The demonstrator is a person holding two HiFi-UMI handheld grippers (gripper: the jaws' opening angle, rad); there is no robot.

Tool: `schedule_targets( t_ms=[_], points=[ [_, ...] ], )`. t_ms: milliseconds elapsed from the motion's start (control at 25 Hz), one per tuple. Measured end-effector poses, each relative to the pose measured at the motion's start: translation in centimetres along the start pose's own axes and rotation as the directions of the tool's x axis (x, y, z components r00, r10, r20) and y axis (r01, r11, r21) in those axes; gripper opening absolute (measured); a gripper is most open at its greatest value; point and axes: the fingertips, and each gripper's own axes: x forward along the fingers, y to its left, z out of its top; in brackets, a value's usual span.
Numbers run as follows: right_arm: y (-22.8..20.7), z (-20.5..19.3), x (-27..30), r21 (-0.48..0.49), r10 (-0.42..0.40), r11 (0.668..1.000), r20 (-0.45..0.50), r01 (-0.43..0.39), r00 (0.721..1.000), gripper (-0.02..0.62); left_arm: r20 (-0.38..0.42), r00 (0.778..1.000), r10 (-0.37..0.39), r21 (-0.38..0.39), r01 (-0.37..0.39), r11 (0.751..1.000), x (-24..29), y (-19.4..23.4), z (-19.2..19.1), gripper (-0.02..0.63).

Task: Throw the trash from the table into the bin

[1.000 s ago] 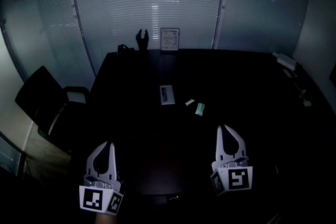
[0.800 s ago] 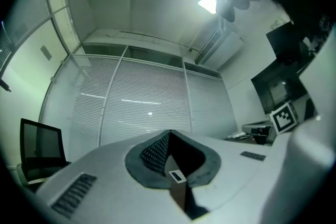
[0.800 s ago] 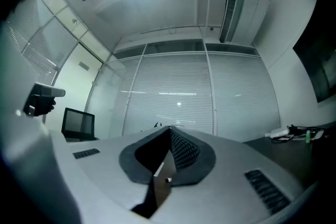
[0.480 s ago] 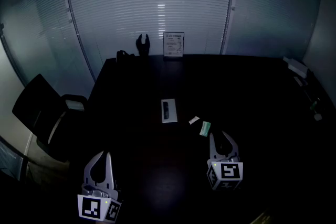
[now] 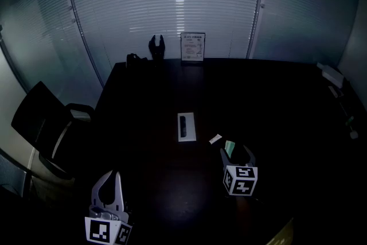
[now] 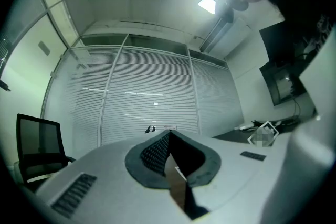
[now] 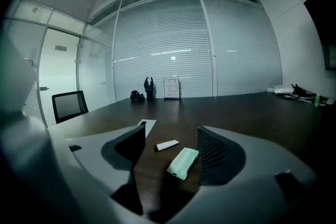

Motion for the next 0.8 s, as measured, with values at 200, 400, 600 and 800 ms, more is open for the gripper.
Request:
schedule_targets(
  t_ms=[200,400,600,800],
  points=[
    [-1.9,-2.8,3.5,0.063,-0.042,0.997,-0.118,0.05,0.992,0.295,-0.033,0.999,0.014,0.016,-0.013,1.0,1.0,0.6,-0.6,0.0],
    [-3.4,-6.0,6.4,0.114,-0.065,0.989,-0.236,0.095,0.969,0.295,-0.053,0.998,0.022,0.021,-0.021,1.0,1.6,0.6,-1.5,0.0],
    [-4.2,-9.0,8.1,0.108,-0.084,0.986,-0.349,0.13,0.933,0.295,-0.064,0.998,0.017,0.022,-0.016,1.0,2.4,0.3,-2.0,0.0],
    [-4.5,-9.7,8.9,0.058,-0.122,0.985,-0.429,0.162,0.895,0.293,-0.073,0.997,0.021,0.019,-0.019,1.0,3.0,0.3,-2.6,0.0]
  ],
)
